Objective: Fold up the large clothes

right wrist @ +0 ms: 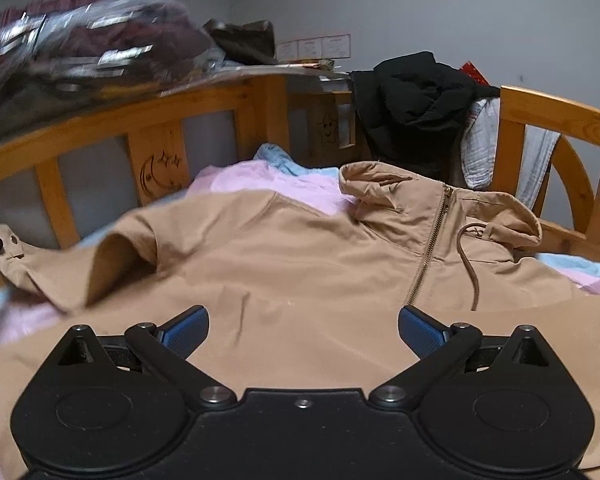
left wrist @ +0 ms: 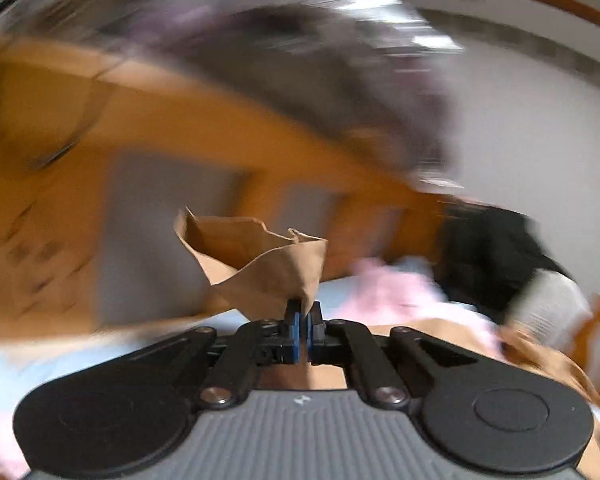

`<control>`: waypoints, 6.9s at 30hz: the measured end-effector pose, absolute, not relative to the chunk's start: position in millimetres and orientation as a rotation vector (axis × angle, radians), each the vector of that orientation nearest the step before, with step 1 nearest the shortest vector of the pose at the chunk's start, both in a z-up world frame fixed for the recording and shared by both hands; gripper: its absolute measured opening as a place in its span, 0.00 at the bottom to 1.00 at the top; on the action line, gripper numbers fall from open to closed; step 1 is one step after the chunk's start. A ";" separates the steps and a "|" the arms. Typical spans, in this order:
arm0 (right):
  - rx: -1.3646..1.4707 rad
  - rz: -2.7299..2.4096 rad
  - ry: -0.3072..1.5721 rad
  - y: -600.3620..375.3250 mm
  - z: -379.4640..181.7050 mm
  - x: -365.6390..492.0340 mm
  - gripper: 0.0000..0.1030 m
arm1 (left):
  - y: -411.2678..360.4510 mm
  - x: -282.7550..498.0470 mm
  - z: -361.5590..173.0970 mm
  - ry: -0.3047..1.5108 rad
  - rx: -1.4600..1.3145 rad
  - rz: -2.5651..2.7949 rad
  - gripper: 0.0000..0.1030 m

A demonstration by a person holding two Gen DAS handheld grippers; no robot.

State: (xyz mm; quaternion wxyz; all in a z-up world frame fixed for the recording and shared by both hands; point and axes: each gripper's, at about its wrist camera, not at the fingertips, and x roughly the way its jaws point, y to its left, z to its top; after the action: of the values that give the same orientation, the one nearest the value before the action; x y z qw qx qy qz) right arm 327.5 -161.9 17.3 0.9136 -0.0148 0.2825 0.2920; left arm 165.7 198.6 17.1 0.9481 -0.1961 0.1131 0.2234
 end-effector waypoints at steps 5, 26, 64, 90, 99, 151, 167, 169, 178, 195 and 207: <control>0.260 0.718 0.662 -166.0 43.5 361.2 0.98 | 141.4 201.9 48.2 0.221 -0.254 0.096 0.01; 0.946 0.569 1.172 -195.0 -9.3 392.6 0.95 | -10.3 251.5 17.3 0.351 0.148 -0.341 0.01; 0.493 0.365 0.562 -307.2 175.8 393.4 0.01 | 62.5 351.2 -28.4 0.533 0.388 0.063 0.03; -0.200 0.156 0.686 -295.2 -17.9 321.0 0.01 | 119.3 388.5 -42.9 0.869 -0.090 -0.026 0.63; -0.250 0.105 0.787 -298.6 -43.1 333.9 0.04 | 114.7 386.9 -46.4 0.875 -0.039 0.014 0.73; -0.109 -0.083 0.678 -230.2 -16.1 624.3 0.02 | -7.4 394.0 -91.8 0.738 0.103 -0.285 0.99; -0.650 0.197 0.154 -228.4 -8.0 352.2 0.02 | 55.6 357.8 -52.6 0.575 -0.183 -0.364 0.93; -0.679 0.211 0.185 -234.4 -20.3 341.4 0.02 | 73.0 350.8 -38.7 0.509 -0.212 -0.334 0.94; -0.674 0.192 0.250 -244.3 -40.7 328.8 0.02 | 127.5 402.0 13.9 0.511 -0.608 -0.506 0.99; -0.767 0.108 0.264 -258.8 -61.9 378.1 0.04 | 86.2 432.8 -39.8 0.817 -0.688 -0.379 0.01; -0.180 0.154 0.675 -343.3 -18.7 374.7 0.50 | 121.8 423.3 -45.7 0.842 -0.612 -0.382 0.53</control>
State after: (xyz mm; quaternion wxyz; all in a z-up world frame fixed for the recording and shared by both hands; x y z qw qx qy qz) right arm 374.7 -343.3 -18.7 0.9367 -0.0882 0.3304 0.0756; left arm 423.3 121.8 -45.7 0.8500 -0.2908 0.3999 -0.1816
